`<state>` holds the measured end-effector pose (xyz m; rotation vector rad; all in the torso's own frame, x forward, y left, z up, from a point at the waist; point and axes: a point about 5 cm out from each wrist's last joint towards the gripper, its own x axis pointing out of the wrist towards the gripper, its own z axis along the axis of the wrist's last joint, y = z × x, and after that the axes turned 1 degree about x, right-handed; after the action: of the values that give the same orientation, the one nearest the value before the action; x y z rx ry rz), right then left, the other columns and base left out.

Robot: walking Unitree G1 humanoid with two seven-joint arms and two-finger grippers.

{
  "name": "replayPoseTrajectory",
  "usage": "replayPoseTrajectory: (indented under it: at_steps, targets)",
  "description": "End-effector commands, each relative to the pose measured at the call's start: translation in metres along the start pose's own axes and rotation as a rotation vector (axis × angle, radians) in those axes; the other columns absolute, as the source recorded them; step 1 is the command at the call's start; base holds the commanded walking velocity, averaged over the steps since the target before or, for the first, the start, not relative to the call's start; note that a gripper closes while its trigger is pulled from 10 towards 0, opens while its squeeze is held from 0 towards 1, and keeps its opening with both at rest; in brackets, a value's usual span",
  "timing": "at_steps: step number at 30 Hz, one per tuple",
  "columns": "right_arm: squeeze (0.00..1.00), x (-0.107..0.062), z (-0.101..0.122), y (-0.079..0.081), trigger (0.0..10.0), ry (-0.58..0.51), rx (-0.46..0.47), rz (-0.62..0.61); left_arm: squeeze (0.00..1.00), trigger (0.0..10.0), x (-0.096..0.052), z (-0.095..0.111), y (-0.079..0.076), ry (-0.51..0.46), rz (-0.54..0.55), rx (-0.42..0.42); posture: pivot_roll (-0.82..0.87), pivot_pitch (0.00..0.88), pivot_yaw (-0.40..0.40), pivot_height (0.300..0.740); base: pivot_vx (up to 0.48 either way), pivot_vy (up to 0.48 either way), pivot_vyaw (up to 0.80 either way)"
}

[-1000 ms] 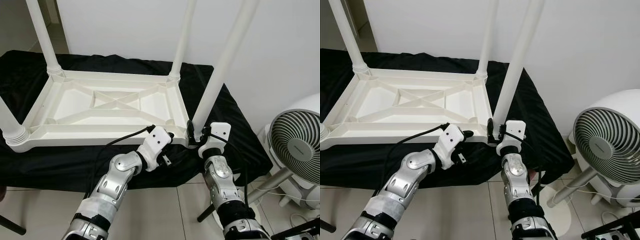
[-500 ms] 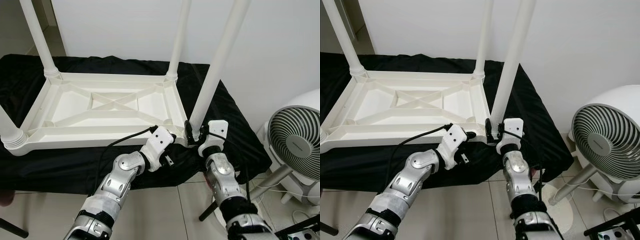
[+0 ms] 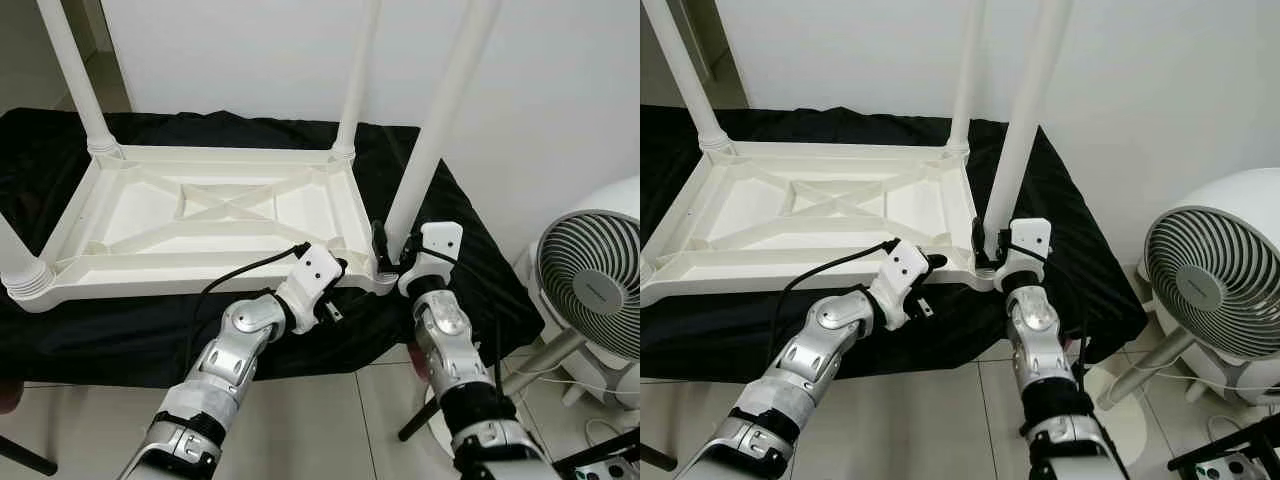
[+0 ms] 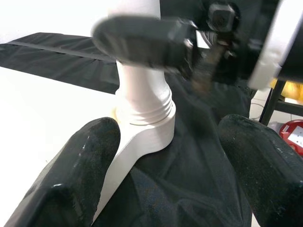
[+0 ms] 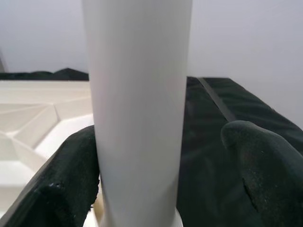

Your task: Building children table

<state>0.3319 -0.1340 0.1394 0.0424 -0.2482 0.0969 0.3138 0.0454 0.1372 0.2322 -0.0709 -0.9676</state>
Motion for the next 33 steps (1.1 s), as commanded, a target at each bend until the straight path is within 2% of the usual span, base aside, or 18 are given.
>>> replayPoseTrajectory:
  at_steps: [1,10,16,19,22,23,25,27,30,33]
  targets:
    - [0.00,-0.005,0.002,-0.002,10.0,0.002,-0.012,-0.021,0.00,10.0,0.002,-0.003,-0.001,0.009,0.034,0.005,-0.10,0.000,-0.091,0.740,0.000,0.000,0.00]
    - [0.00,-0.018,0.013,-0.018,10.0,-0.002,-0.040,-0.111,0.00,10.0,0.001,-0.006,-0.002,0.012,0.037,0.045,-0.14,0.000,-0.122,0.740,0.000,0.000,0.00]
    - [0.00,-0.023,0.016,-0.016,10.0,0.007,-0.038,-0.102,0.00,10.0,0.002,0.000,0.008,0.006,0.080,0.078,-0.11,0.000,-0.145,0.740,0.000,0.000,0.00]
    - [0.00,-0.028,0.009,-0.019,10.0,0.018,-0.038,-0.083,0.00,10.0,-0.006,-0.001,0.017,0.004,0.155,0.036,-0.08,0.000,-0.147,0.740,0.000,0.000,0.00]
    - [0.00,-0.029,0.007,-0.020,10.0,0.030,-0.036,-0.076,0.00,10.0,-0.008,-0.002,0.018,0.005,0.167,0.028,-0.06,0.000,-0.140,0.740,0.000,0.000,0.00]
    - [0.00,-0.027,0.002,-0.020,10.0,0.050,-0.022,-0.057,0.00,10.0,-0.010,-0.003,0.017,0.002,0.167,0.012,-0.04,0.003,-0.116,0.740,0.000,0.000,0.00]
    - [0.00,-0.027,0.002,-0.020,10.0,0.050,-0.022,-0.057,0.00,10.0,-0.010,-0.003,0.017,0.002,0.167,0.012,-0.04,0.003,-0.116,0.740,0.000,0.000,0.00]
    - [0.00,-0.024,-0.001,-0.020,10.0,0.060,-0.047,-0.014,0.00,10.0,-0.011,-0.006,0.016,0.028,0.164,0.042,-0.04,0.000,-0.117,0.740,0.000,0.000,0.00]
    - [0.00,-0.011,-0.003,-0.018,10.0,0.091,-0.076,0.121,0.00,10.0,-0.018,-0.003,0.015,0.054,0.119,0.092,0.03,0.005,-0.099,0.740,0.000,0.000,0.00]
    - [0.00,-0.007,-0.001,-0.018,10.0,0.091,-0.074,0.142,0.00,10.0,-0.019,0.003,0.018,0.046,0.120,0.105,0.04,0.001,-0.091,0.740,0.000,0.000,0.00]
